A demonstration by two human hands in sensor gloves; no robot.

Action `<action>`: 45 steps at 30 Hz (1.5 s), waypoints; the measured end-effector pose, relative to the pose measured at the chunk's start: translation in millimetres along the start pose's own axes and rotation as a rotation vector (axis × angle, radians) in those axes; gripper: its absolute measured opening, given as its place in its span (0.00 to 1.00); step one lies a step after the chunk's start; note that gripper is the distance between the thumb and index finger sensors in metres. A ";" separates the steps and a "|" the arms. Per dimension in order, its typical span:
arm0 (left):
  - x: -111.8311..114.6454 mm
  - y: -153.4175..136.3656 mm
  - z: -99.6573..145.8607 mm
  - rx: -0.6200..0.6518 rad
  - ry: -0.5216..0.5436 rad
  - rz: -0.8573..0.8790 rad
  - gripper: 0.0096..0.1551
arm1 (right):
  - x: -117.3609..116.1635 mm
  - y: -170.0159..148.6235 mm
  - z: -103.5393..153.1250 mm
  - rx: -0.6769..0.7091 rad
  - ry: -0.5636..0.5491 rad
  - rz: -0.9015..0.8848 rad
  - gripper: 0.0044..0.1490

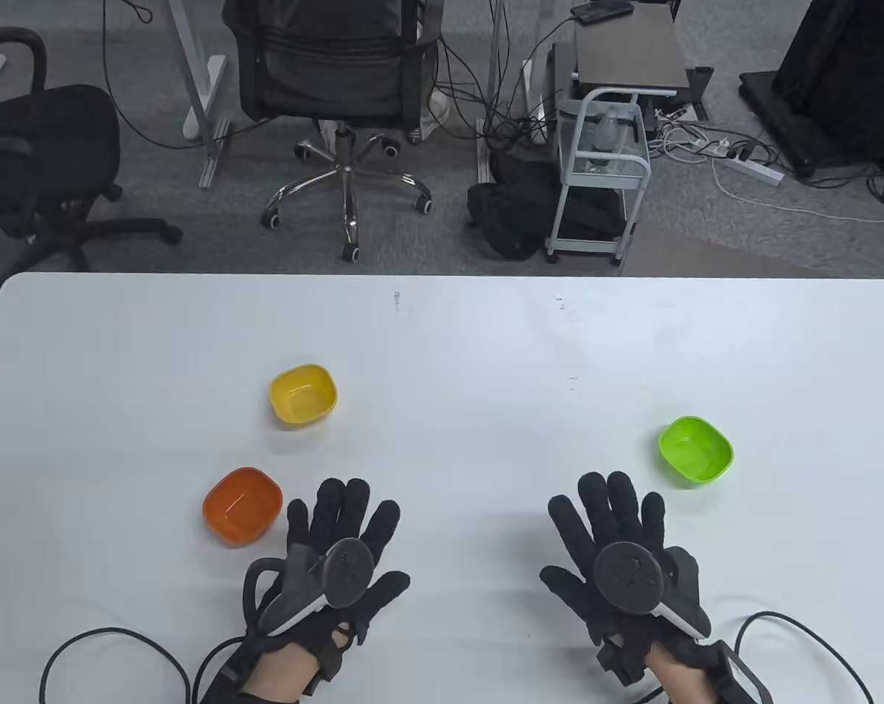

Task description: Nest small dish into small dish

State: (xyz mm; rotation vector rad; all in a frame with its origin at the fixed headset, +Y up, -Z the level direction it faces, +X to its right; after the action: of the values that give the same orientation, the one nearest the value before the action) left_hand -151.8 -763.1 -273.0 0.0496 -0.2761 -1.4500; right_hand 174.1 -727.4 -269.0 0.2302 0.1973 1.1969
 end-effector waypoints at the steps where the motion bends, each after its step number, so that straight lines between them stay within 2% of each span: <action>1: 0.1 0.1 0.0 0.000 -0.001 0.000 0.50 | -0.2 0.0 0.2 0.000 0.002 0.002 0.51; 34: 2.3 6.9 3.2 0.031 -0.040 0.011 0.49 | -4.9 -1.1 -1.0 0.006 0.035 -0.028 0.51; 37: -9.6 3.8 4.3 0.033 -0.002 -0.026 0.48 | -3.9 -0.6 -0.9 0.004 0.036 -0.049 0.51; 39: -20.2 -7.4 -0.1 -0.002 -0.019 -0.046 0.47 | -2.7 1.5 -0.7 0.009 0.033 -0.056 0.51; 45: -70.7 -77.4 -14.3 -0.184 0.008 -0.071 0.45 | -3.6 2.3 0.9 0.017 0.040 -0.054 0.50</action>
State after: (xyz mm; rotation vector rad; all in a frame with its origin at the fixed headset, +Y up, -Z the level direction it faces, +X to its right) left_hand -230.6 -705.1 -313.3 -0.0857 -0.1347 -1.5395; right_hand 171.0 -729.9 -267.4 0.2149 0.2469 1.1470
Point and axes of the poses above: the tracker on the back of each hand, its own y axis roughly to the thumb side, its own z axis roughly from the fingertips to the wrist, x = y × z, the point moved 4 cm from there along -z, roughly from the wrist to the fingertips
